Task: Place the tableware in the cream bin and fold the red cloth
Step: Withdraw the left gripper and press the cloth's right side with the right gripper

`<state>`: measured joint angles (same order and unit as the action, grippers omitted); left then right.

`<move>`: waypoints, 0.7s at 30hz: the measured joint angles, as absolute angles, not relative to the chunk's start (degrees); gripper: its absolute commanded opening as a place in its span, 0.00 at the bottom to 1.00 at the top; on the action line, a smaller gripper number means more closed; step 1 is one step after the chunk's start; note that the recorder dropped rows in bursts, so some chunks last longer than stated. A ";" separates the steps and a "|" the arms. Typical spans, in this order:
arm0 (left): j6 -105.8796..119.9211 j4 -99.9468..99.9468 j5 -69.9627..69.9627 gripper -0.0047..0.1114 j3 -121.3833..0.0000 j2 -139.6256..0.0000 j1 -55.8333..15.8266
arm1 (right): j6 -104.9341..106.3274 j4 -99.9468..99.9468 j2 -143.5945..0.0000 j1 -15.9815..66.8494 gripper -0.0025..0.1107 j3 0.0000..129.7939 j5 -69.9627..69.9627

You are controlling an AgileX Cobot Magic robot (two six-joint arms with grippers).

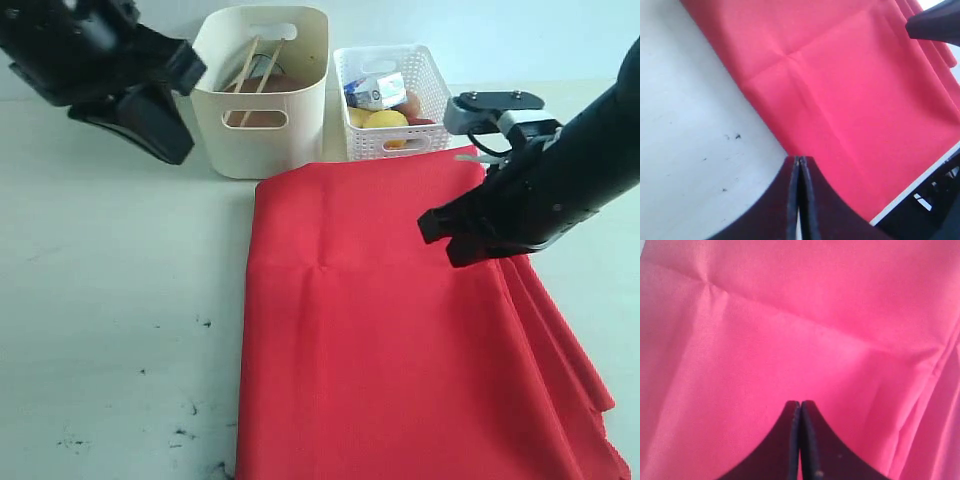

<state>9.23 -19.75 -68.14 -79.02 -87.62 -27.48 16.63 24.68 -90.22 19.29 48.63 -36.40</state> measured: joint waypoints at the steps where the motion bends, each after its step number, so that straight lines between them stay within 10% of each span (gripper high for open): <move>1: 9.13 -19.26 -67.71 0.04 -77.91 -86.13 -27.19 | 17.27 25.30 -91.10 19.29 0.02 48.93 -36.29; 21: -4.91 -4.42 -54.83 0.04 -47.94 -28.69 -25.74 | 17.20 21.48 -107.87 28.89 0.02 56.73 -29.95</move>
